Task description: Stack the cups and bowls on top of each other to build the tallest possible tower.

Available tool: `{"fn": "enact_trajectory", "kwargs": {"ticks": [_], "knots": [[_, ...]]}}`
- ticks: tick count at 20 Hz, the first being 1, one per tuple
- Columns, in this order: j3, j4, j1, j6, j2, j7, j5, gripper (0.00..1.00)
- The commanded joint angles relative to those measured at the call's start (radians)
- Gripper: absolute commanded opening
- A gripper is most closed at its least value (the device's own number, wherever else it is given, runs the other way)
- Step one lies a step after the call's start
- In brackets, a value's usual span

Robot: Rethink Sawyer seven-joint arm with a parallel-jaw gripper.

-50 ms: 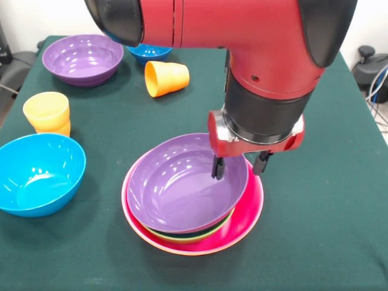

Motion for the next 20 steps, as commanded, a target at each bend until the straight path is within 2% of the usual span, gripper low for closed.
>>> {"fn": "enact_trajectory", "kwargs": {"ticks": [1, 11, 15, 19, 20], "knots": [[-0.101, 0.074, 0.036, -0.078, 0.053, 0.161, -0.007, 1.00], [-0.124, 0.039, 0.043, -0.163, 0.106, 0.141, 0.014, 1.00], [-0.138, 0.036, 0.046, -0.232, 0.127, 0.161, 0.024, 1.00], [-0.157, 0.059, 0.046, -0.276, 0.126, 0.173, 0.044, 1.00], [-0.169, 0.102, 0.040, -0.290, 0.105, 0.183, 0.062, 1.00]]}}
